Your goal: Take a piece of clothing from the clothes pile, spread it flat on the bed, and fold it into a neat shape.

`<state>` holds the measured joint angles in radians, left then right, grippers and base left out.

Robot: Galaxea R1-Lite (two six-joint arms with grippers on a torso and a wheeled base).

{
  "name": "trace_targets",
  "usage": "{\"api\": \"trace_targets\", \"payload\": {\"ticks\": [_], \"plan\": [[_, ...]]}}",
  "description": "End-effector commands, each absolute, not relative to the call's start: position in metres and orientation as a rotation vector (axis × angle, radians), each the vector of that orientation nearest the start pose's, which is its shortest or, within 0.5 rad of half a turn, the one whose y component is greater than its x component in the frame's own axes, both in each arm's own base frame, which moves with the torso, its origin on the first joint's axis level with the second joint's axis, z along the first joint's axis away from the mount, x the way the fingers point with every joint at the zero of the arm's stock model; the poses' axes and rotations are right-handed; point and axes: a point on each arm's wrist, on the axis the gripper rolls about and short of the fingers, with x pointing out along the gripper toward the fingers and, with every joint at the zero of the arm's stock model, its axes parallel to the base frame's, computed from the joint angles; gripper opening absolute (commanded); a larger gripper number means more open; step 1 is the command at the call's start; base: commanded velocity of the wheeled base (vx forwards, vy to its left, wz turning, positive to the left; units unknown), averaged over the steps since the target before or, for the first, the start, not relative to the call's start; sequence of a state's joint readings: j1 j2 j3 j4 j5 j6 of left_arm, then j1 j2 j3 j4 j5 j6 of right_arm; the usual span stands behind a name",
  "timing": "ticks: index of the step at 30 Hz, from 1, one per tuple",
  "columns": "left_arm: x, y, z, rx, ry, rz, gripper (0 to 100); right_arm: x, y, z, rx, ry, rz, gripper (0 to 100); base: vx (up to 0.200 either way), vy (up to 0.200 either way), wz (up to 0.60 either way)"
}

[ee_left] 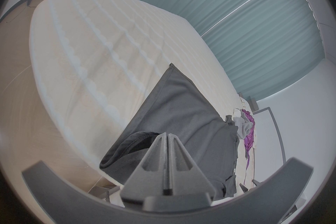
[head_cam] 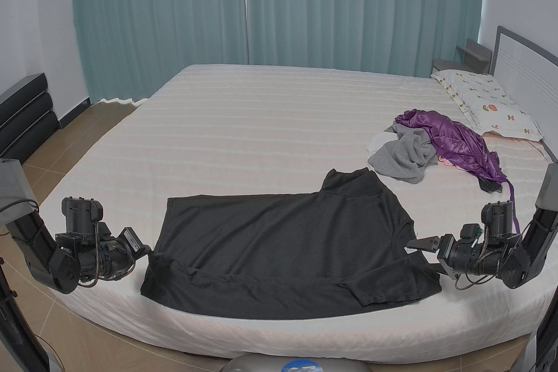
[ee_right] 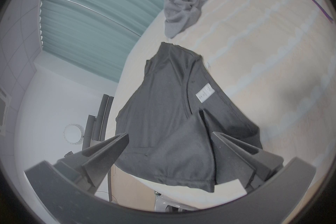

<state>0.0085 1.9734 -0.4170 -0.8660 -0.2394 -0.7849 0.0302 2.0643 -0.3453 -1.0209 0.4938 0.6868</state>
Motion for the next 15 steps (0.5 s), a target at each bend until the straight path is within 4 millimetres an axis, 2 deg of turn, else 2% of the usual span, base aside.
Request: {"api": "trace_targets", "payload": {"ticks": [1,7,15], "plan": [[0.258,-0.001,0.05,-0.837,0.713,0.057,0,0.272,0.019,0.018,0.796,0.797,0.266,100,0.0,0.0,0.0],[0.241,0.001,0.057,-0.812,0.702,0.05,0,0.278,0.019,0.008,0.781,0.779,0.269,100,0.0,0.0,0.0],[0.24,0.001,0.055,-0.812,0.713,0.052,0,0.291,0.017,-0.003,0.696,0.769,0.295,100,0.0,0.0,0.0]]}}
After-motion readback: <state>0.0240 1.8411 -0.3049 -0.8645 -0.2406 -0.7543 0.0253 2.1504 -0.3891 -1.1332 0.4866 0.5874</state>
